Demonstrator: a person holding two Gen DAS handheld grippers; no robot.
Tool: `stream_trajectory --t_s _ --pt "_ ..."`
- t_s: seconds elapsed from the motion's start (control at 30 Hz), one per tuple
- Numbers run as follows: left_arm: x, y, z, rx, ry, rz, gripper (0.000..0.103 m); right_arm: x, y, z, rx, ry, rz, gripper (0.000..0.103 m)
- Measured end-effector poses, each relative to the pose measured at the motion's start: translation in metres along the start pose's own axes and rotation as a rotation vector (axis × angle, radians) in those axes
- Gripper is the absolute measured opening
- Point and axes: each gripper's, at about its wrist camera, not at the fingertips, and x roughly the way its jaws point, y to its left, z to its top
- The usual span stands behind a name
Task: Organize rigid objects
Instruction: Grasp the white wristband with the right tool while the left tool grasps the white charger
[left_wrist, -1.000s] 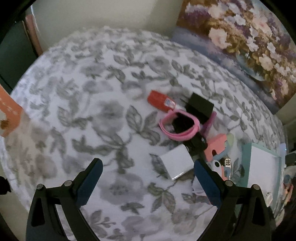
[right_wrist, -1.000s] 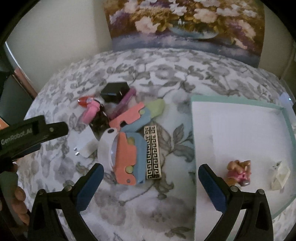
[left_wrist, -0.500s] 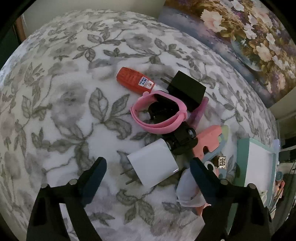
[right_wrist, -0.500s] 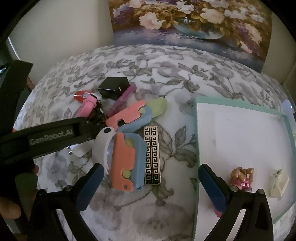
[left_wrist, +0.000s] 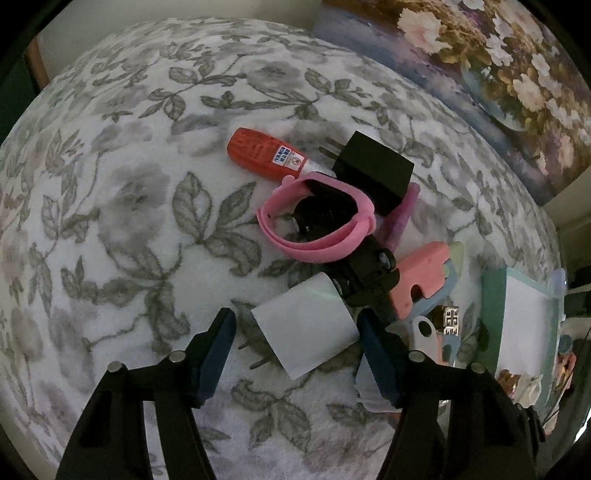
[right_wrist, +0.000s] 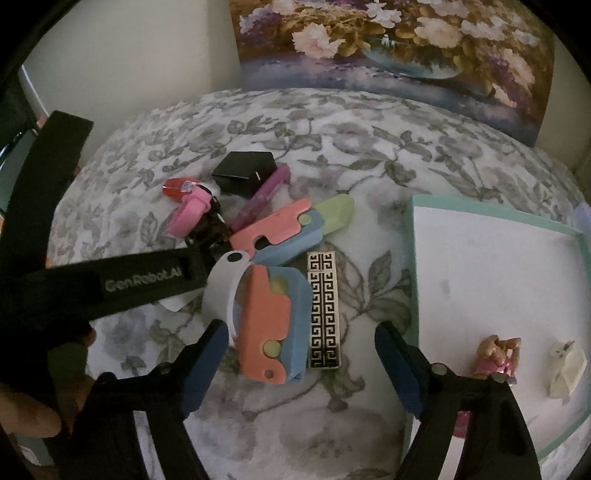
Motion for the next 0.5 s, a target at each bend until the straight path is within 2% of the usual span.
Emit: stream_trajectory --t_s 0.3,0.5 --pt "0.0021 0.0008 0.0001 -0.002 0.004 -0.002 0.066 -0.0033 -0.0012 -0.0001 0.014 0.002 0.032 0.064" --pt "-0.0001 0.0061 0.0006 -0.011 0.007 0.009 0.065 -0.0045 -0.006 0.0002 0.023 0.003 0.025 0.061"
